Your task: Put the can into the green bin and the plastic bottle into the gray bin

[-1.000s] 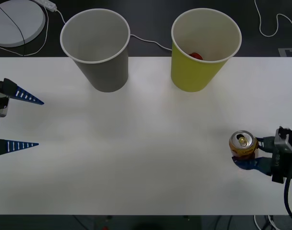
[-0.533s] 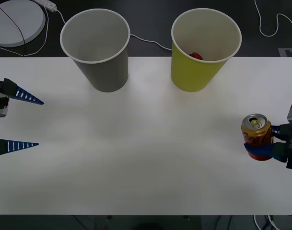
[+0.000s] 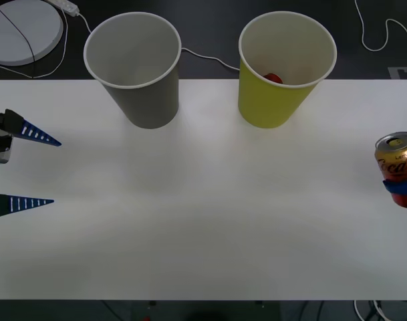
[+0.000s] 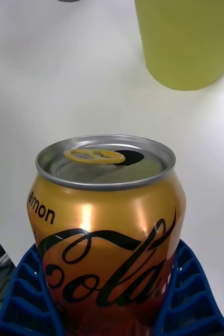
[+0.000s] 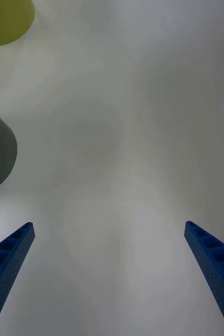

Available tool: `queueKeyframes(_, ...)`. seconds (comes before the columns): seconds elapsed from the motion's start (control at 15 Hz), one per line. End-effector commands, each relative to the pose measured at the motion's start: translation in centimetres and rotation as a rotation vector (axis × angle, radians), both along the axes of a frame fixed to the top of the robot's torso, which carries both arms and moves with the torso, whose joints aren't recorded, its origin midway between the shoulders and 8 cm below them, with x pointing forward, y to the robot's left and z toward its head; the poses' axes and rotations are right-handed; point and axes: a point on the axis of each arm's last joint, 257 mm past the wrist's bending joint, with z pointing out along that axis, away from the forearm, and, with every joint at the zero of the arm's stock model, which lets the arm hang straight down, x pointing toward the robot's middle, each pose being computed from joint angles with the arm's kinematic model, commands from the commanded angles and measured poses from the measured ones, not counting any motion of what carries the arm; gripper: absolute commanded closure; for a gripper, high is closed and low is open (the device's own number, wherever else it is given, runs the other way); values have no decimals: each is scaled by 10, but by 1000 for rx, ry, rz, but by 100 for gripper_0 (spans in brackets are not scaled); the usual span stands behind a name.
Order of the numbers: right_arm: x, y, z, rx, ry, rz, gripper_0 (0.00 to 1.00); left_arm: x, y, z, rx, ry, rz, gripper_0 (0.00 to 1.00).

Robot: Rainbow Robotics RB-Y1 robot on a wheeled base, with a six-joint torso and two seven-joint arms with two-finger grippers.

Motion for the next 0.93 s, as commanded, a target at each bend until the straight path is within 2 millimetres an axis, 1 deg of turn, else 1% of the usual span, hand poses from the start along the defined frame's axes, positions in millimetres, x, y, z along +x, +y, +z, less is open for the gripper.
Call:
queueKeyframes(0.07,8,-4,32,-68,21,-18,100,0,0,0,0,0,0,0)
queueKeyframes(0.2,14,1,47,-82,32,-34,100,0,0,0,0,0,0,0)
queueKeyframes(0.4,28,14,70,-85,32,-61,100,0,0,0,0,0,0,0)
queueKeyframes(0.47,35,19,79,-97,26,-59,100,0,0,0,0,0,0,0)
queueKeyframes(0.6,47,24,89,-110,18,-45,100,0,0,0,0,0,0,0)
queueKeyframes(0.87,79,42,114,-139,-7,-16,100,0,0,0,0,0,0,0)
queueKeyframes(0.93,92,49,124,-154,-15,-9,100,0,0,0,0,0,0,0)
